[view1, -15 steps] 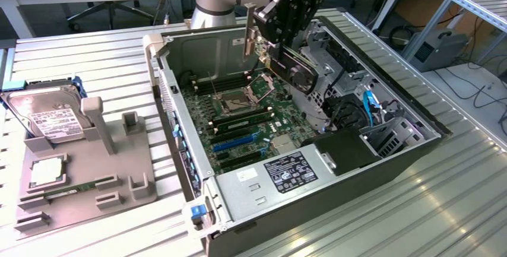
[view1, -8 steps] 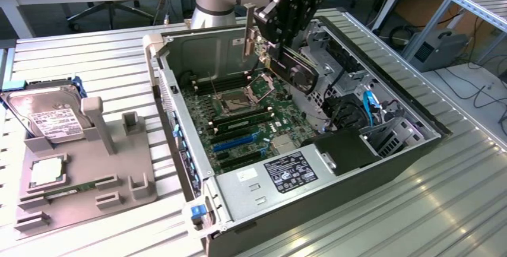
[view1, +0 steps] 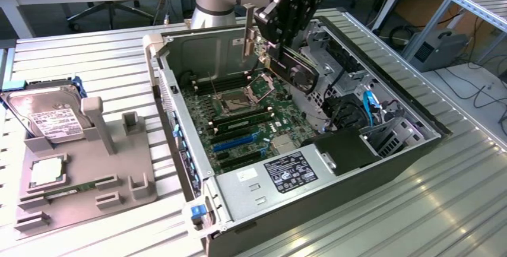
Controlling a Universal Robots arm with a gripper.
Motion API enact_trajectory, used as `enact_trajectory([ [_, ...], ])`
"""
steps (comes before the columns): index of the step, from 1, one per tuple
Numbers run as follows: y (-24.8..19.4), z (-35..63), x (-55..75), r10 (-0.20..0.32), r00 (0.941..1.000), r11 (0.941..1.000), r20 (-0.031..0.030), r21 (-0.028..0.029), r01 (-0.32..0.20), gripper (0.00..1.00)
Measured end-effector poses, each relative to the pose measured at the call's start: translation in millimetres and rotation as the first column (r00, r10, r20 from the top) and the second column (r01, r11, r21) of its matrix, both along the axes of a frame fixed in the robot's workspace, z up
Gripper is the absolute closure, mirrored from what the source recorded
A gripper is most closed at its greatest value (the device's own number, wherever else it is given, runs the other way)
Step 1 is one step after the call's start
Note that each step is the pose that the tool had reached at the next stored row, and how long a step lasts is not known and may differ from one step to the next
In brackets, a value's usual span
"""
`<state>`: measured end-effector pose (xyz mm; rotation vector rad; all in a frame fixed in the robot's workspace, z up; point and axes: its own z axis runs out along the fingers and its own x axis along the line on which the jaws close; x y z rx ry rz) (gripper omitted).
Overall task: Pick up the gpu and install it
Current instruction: 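Insert the gpu into the slot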
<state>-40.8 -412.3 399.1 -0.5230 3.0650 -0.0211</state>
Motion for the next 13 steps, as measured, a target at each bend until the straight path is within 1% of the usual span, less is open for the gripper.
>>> enact_trajectory([
  [13,0.0,-0.2,0.0,0.021,0.9998,0.9998,0.0000,0.0000,-0.021,0.73],
])
